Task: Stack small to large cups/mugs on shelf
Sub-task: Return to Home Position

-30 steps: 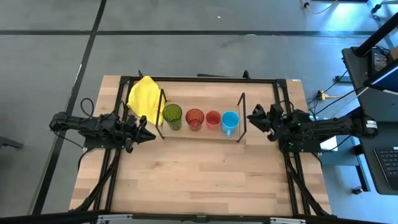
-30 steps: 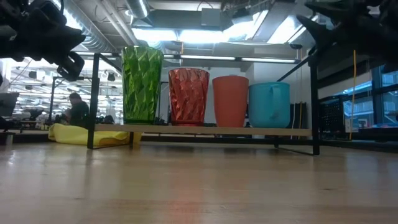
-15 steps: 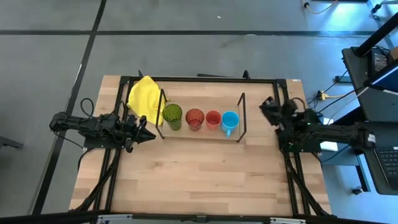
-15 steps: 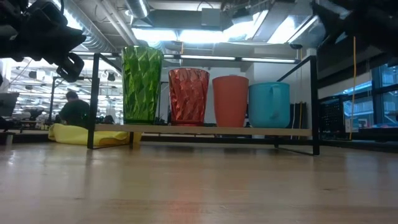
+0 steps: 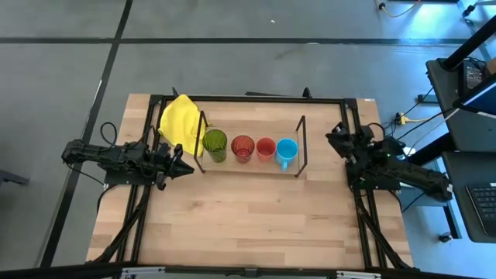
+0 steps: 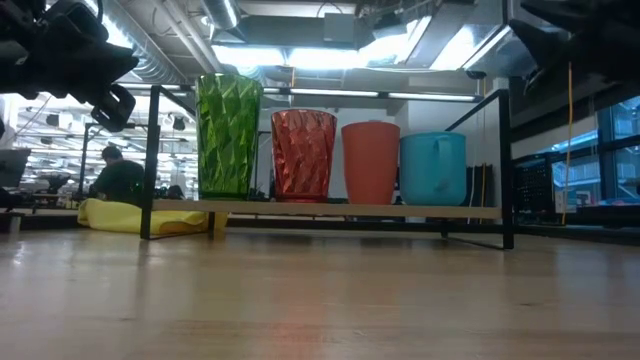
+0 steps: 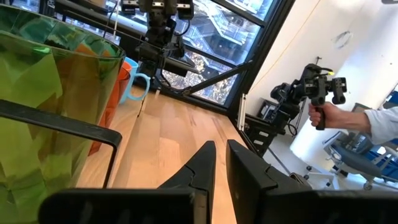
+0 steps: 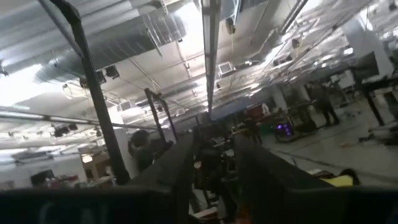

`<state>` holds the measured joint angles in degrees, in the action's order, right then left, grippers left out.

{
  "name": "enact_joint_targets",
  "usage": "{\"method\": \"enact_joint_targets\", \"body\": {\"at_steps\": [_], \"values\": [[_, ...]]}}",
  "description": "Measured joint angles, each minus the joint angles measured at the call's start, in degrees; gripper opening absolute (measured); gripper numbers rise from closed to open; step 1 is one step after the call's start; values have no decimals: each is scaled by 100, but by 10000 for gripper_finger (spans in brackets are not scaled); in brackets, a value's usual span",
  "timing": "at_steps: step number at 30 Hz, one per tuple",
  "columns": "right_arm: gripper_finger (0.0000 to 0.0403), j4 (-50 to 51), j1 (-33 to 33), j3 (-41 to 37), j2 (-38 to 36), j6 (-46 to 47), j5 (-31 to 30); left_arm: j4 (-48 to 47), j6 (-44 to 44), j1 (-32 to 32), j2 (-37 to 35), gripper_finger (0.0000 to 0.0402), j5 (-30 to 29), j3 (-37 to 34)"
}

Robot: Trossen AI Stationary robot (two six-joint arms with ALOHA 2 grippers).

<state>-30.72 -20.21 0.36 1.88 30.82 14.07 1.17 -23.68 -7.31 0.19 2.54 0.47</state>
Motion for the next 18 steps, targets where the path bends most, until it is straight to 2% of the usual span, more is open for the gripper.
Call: {"method": "enact_joint_targets", "body": {"at_steps": [10, 18], "values": [[120, 881, 0, 0, -183, -555, 117, -7, -4, 0, 0, 32, -2, 0], [119, 1423, 0, 0, -183, -1469, 616, -11, -7, -2, 0, 32, -6, 0]]}}
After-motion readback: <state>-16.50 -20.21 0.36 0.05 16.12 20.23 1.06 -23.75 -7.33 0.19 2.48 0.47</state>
